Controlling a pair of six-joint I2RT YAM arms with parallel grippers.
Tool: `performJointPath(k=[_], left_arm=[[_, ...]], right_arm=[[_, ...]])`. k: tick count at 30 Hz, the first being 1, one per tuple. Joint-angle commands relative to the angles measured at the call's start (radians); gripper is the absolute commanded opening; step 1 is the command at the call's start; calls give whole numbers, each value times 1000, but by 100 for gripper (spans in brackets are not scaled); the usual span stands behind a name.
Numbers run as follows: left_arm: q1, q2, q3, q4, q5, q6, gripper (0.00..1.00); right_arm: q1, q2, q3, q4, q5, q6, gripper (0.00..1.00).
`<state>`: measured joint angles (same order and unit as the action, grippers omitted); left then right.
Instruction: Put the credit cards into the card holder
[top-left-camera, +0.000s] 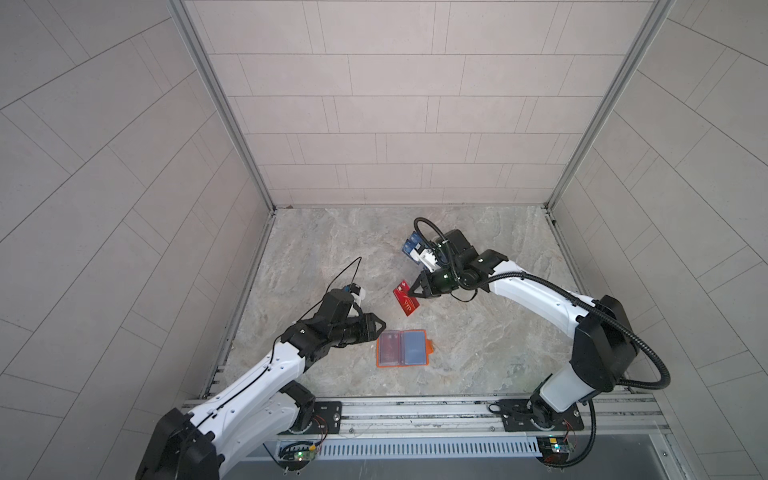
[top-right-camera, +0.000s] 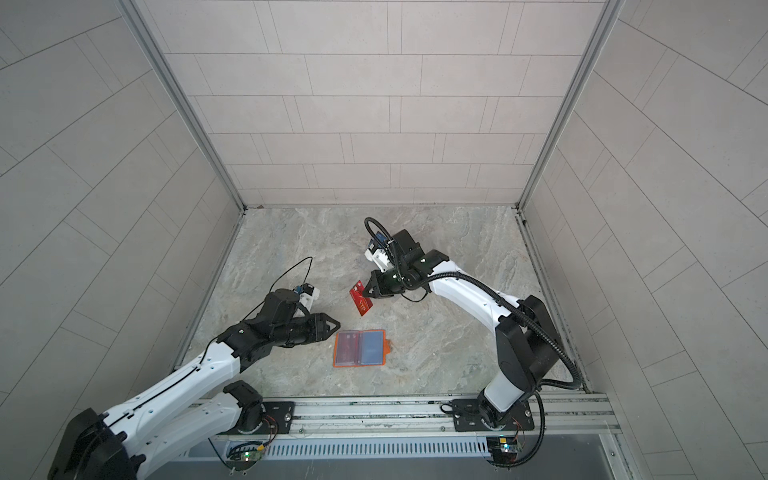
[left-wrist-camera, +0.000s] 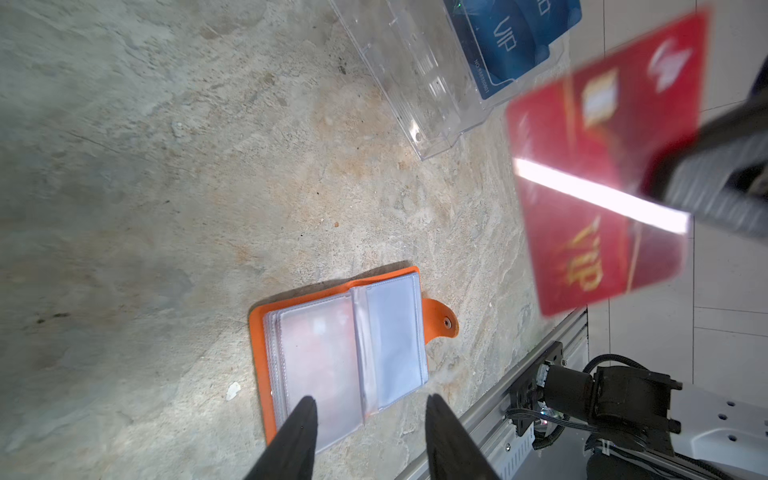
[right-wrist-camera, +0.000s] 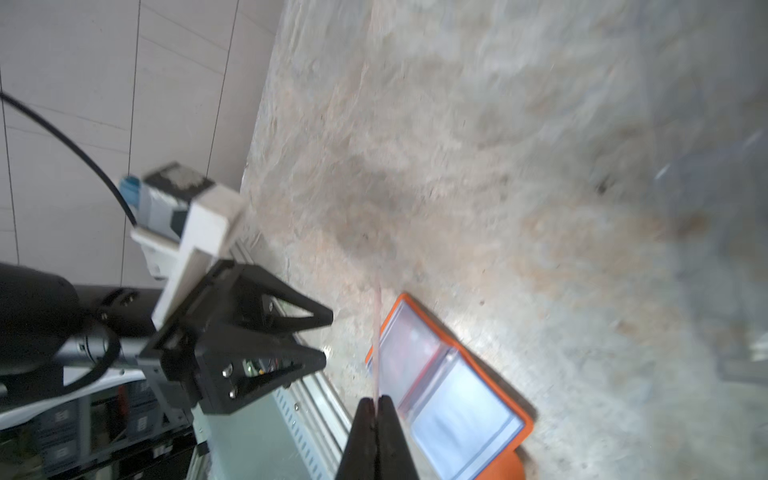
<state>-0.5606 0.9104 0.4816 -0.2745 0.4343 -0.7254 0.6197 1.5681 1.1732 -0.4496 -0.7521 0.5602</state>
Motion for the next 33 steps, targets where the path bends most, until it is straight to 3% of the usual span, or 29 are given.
performJointPath(k=[1, 6, 11, 17, 33], left_arm=[[-22, 23, -22, 54, -32, -4, 46], [-95, 97, -32, 117, -72, -28, 45], [-114, 154, -49, 196, -86, -63, 42], [-114, 231, -4, 137, -134, -61, 37], [-114, 334, -42, 256, -68, -94, 32]], right_arm=[[41, -86, -181, 225, -65, 215, 0], [63, -158, -400, 371, -36, 353, 0], [67, -146, -478, 445, -26, 396, 0], [74, -92, -491, 496, -41, 401, 0], [114, -16, -501, 506, -43, 379, 0]])
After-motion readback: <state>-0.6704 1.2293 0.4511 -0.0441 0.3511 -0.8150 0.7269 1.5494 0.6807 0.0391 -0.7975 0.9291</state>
